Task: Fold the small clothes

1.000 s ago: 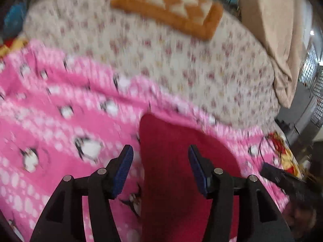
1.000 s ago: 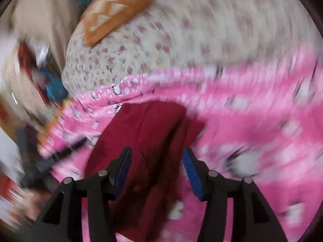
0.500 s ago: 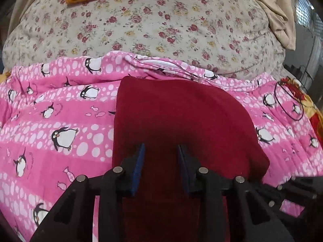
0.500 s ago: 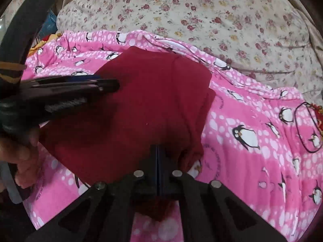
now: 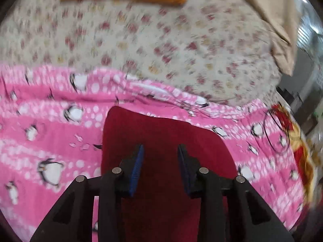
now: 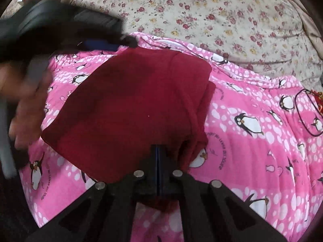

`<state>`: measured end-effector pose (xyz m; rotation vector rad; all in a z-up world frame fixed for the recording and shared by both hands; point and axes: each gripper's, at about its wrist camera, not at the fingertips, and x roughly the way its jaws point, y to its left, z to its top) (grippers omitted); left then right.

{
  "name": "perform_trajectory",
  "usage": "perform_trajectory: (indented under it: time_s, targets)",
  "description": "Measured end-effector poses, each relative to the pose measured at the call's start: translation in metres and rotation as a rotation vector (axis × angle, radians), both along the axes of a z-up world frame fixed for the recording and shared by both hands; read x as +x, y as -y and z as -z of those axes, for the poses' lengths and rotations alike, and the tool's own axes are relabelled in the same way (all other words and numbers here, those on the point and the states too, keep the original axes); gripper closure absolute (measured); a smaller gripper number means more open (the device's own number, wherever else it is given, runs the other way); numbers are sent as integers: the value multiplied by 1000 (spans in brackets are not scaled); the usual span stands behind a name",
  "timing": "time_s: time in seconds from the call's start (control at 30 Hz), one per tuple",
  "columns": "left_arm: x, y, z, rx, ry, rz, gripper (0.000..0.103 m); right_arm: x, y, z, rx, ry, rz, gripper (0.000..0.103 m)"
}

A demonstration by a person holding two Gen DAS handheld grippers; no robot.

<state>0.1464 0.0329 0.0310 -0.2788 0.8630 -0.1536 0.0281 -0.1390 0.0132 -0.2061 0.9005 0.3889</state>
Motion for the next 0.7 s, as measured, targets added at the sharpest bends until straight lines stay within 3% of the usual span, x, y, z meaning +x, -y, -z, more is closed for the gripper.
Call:
perform_trajectory:
  time_s: [0.07, 0.1, 0.17, 0.23, 0.3, 0.37, 0.4, 0.47, 0.53, 0.6, 0.7]
  targets:
    - [13, -7, 32, -38, -103, -16, 92, 2, -1, -3, 0, -21, 5, 103]
    - [15, -6, 38, -25, -108, -11, 92, 3, -1, -6, 2, -32, 5, 103]
    - [14, 1, 27, 16, -99, -2, 91, 8, 0, -20, 26, -59, 33, 103]
    - [11, 5, 15, -12, -73, 33, 91, 17, 8, -50, 73, 24, 122, 103]
    - [7, 4, 6, -36, -12, 38, 91, 34, 13, -77, 110, 85, 202, 96]
    - [5, -4, 4, -41, 34, 2, 91, 60, 10, -88, 143, 64, 246, 96]
    - [8, -10, 5, -50, 19, -28, 91, 75, 4, -89, 144, 50, 260, 96]
    - [13, -27, 7, -121, 4, -79, 92, 98, -7, -85, 109, 54, 307, 96]
    - [16, -36, 8, -150, 10, -114, 92, 123, -12, -70, 117, -24, 360, 96]
    - [23, -36, 14, -148, -4, -103, 92, 146, -17, -48, 134, -100, 356, 96]
    - [36, -26, 41, -149, -113, -36, 92, 163, -16, 0, 47, -116, 336, 96]
